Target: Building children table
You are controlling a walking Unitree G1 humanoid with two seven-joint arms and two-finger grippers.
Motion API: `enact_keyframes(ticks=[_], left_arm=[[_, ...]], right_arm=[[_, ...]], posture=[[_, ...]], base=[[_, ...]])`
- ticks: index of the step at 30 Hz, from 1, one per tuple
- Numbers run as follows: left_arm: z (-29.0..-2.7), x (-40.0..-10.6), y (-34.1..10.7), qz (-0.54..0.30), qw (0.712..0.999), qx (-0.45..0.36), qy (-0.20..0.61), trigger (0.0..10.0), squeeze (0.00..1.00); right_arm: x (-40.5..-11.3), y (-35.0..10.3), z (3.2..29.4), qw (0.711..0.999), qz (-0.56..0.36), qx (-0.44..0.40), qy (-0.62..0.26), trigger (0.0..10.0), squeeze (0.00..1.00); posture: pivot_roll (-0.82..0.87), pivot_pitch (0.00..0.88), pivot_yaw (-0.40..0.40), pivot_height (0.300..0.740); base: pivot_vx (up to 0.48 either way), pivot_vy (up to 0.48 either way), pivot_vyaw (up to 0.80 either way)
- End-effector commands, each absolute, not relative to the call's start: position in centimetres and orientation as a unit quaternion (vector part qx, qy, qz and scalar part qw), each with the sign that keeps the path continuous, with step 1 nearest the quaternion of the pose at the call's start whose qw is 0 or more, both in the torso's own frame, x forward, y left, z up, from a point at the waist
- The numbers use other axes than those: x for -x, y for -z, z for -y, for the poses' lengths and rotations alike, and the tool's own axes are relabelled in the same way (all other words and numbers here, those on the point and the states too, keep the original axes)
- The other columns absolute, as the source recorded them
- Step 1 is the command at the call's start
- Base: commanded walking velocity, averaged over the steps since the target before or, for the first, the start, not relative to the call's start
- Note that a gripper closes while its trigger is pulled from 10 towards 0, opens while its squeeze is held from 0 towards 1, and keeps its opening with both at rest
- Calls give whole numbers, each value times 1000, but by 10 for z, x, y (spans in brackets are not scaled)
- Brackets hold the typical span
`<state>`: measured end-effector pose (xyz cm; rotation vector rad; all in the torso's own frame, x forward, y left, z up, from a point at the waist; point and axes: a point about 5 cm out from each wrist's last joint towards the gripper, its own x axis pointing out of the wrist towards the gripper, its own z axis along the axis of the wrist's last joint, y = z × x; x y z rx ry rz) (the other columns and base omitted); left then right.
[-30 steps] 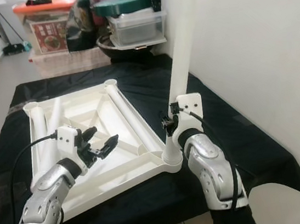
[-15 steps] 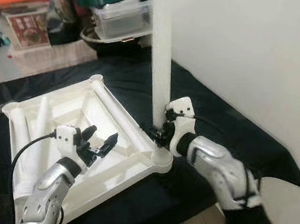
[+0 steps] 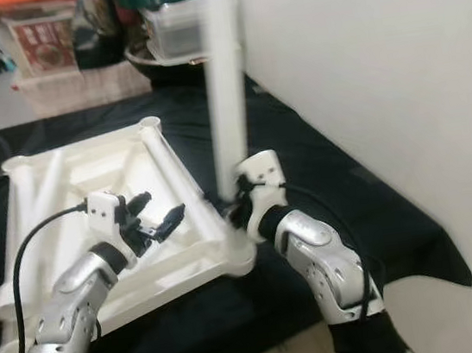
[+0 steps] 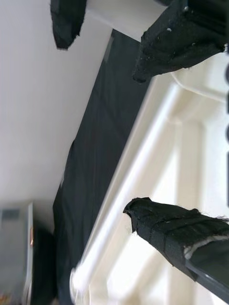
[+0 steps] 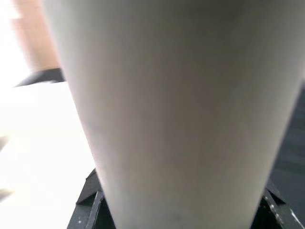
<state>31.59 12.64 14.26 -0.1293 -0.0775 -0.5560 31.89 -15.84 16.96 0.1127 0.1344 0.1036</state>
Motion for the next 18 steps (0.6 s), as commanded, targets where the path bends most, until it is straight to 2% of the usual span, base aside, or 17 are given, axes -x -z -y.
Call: enact_keyframes(ticks=[1,3,6,7,8,10,12,13,14,15,17,18], left_arm=[[-129,-316,-140,29,960,63,271,10000,0],[-129,-316,-140,29,960,63,271,10000,0],[-129,-316,-139,28,960,63,271,10000,0],[-129,-316,-139,28,960,63,271,10000,0],[-129,-316,-139,28,960,64,271,10000,0],[-129,-316,-139,28,960,65,272,10000,0],[-129,-316,-139,28,960,66,272,10000,0],[-129,-316,-138,28,960,66,272,10000,0],[-130,-316,-138,28,960,66,271,10000,0],[-130,-316,-138,28,960,67,271,10000,0],[-130,-317,-138,28,960,67,271,10000,0],[-129,-317,-138,28,960,68,271,10000,0]], right_arm=[[-310,-128,179,983,-169,-71,29,0,0],[-307,-125,185,980,-175,-67,62,0,0],[-301,-121,176,980,-183,-67,28,0,0],[-300,-124,170,983,-173,-54,5,10000,0],[-299,-129,161,985,-153,-68,-31,10000,0],[-301,-146,146,985,-104,-89,-105,10000,1000],[-302,-156,138,979,-83,-104,-155,10000,1000],[-302,-161,133,975,-76,-107,-179,10000,243],[-302,-163,131,973,-73,-107,-192,10000,243],[-298,-170,124,962,-64,-113,-239,10000,0],[-294,-174,120,954,-58,-116,-271,10000,0],[-277,-185,108,919,-39,-122,-374,10000,0]], posture=[[-107,0,-25,740],[-109,0,-26,740],[-111,0,-26,740],[-111,0,-26,740],[-111,0,-26,740],[-112,0,-26,740],[-112,0,-26,740],[-112,0,-28,740],[-112,0,-28,740],[-115,0,-28,740],[-115,0,-28,740],[-115,0,-29,740]], base=[[0,0,0],[0,0,0],[0,0,0],[0,0,0],[0,0,0],[0,0,0],[0,0,0],[0,0,0],[0,0,0],[0,0,0],[0,0,0],[0,0,0]])
